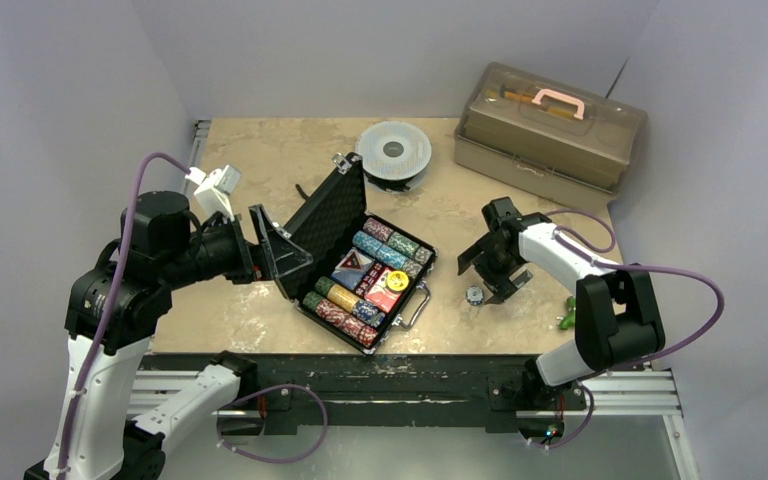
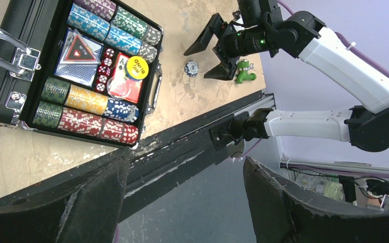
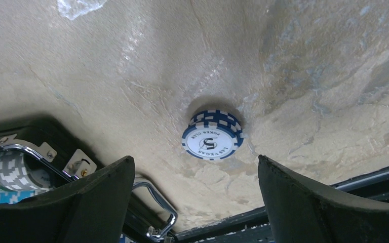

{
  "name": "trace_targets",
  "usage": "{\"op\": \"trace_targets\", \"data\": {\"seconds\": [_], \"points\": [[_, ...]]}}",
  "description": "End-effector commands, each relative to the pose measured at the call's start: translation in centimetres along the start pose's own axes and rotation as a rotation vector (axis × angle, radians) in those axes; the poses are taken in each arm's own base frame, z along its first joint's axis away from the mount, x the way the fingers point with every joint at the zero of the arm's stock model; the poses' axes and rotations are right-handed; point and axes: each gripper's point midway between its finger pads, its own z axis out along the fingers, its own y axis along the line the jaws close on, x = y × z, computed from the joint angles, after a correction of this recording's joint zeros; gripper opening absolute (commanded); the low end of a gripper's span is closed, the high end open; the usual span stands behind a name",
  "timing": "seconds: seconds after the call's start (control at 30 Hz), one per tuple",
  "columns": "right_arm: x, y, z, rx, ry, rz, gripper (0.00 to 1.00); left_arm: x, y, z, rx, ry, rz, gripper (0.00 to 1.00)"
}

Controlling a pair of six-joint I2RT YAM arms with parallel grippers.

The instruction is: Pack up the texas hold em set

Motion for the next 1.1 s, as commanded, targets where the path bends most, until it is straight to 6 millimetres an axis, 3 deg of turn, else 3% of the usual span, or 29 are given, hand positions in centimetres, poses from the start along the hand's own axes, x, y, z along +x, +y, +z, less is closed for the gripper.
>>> {"op": "trace_targets", "data": {"seconds": [0.0, 0.3, 1.07], "points": [[-0.8, -0.1, 0.8, 0.009, -0.054, 0.052, 0.85, -0.3, -0.1, 0.0, 0.004, -0.015, 0.010, 0.80], [0.1, -2.1, 2.2, 0.012, -0.046, 0.069, 0.79, -0.3, -0.3, 0.0, 0.010, -0.010, 0.012, 0.80], [-0.5, 0.0, 3.7, 0.030, -0.049, 0.060, 0.66, -0.1, -0.4, -0.4, 0.014, -0.017, 0.016, 0.80]]}}
